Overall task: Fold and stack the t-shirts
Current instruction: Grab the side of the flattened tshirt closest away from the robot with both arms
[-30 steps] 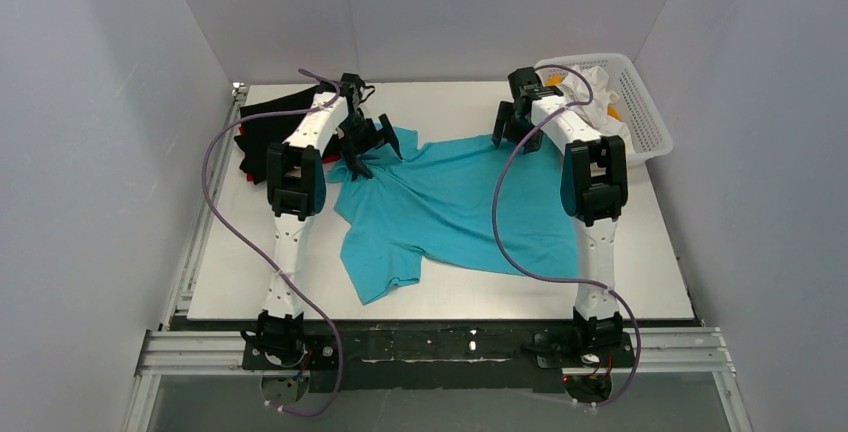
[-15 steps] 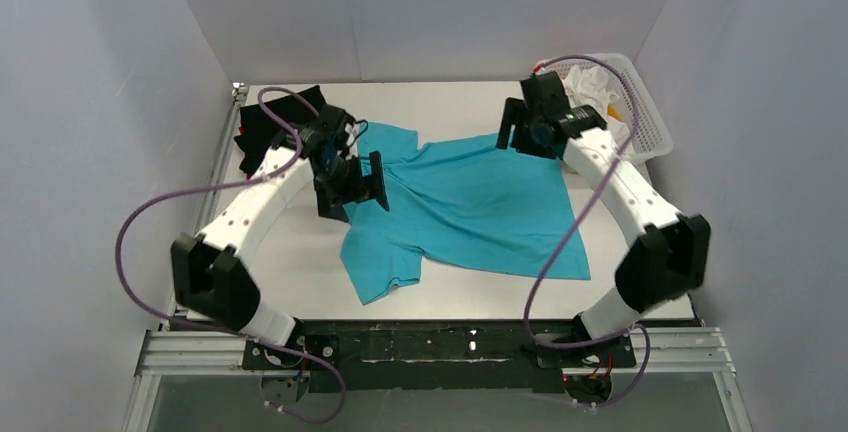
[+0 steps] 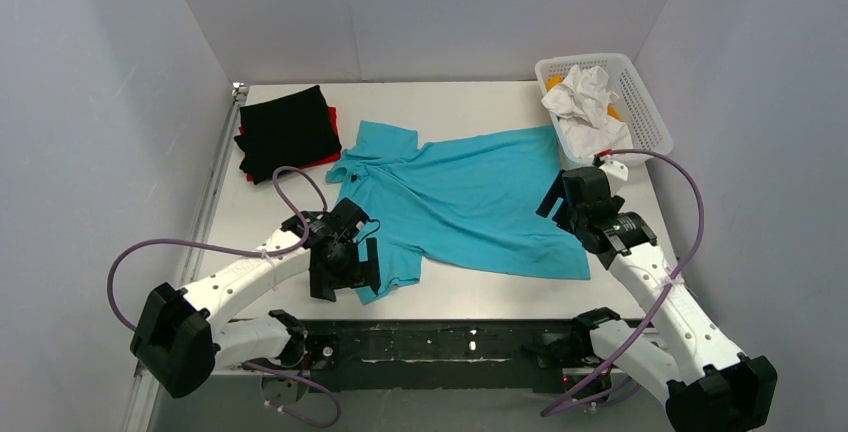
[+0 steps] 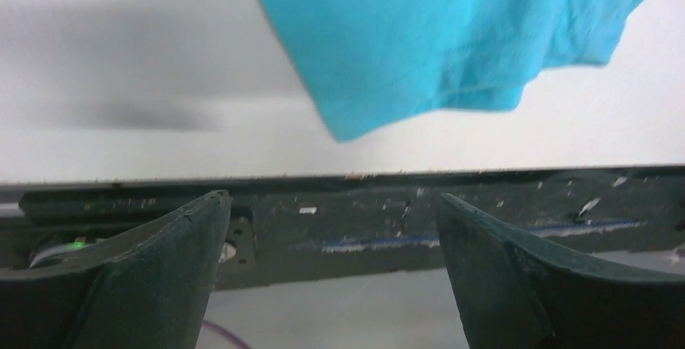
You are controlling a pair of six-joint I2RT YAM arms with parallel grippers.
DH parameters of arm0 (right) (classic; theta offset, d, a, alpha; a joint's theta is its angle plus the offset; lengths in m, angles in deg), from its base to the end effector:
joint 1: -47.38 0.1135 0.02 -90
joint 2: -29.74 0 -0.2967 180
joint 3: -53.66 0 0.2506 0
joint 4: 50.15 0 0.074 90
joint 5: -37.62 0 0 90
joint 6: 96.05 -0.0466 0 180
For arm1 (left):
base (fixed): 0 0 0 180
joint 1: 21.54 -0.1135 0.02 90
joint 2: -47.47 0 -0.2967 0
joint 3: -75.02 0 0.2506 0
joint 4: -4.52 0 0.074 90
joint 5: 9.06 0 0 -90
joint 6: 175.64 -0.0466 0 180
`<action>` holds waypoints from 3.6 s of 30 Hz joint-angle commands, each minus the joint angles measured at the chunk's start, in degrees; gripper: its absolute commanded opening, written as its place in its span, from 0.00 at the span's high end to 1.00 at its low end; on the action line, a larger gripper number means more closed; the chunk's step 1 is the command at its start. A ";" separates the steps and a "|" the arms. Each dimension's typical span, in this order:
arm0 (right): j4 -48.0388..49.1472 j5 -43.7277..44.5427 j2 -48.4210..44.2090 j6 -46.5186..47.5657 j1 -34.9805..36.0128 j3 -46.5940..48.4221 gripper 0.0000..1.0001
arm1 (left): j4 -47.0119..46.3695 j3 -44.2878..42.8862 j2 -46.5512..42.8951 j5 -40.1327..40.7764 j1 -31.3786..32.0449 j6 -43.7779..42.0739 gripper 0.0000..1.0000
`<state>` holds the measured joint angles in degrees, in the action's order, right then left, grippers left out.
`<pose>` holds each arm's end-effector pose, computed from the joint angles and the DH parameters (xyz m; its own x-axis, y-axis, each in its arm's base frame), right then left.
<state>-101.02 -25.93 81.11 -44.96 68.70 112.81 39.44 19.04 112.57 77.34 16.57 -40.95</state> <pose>0.1637 0.0416 0.3001 -0.5093 0.4049 -0.7594 0.3822 0.8970 0.2219 0.1785 -0.1437 0.2591 -0.8470 -0.2277 -0.4804 0.0785 0.8402 -0.5366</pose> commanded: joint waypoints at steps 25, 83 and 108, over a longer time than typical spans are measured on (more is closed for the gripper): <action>0.35 1.98 5.23 -4.17 -0.40 -0.71 0.10 | -8.15 5.08 14.44 11.79 9.05 1.76 0.55; -9.43 -20.78 1.07 -25.04 -13.35 -19.49 0.43 | 13.50 8.60 -7.35 22.18 10.77 14.96 1.00; -13.57 -22.88 5.27 -14.06 -13.17 -12.14 0.99 | 19.37 3.87 -7.79 19.51 10.76 16.18 1.00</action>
<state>-109.13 -45.99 87.56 -63.08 55.63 95.87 48.09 25.47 105.34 97.95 27.34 -25.50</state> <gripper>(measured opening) 0.022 0.020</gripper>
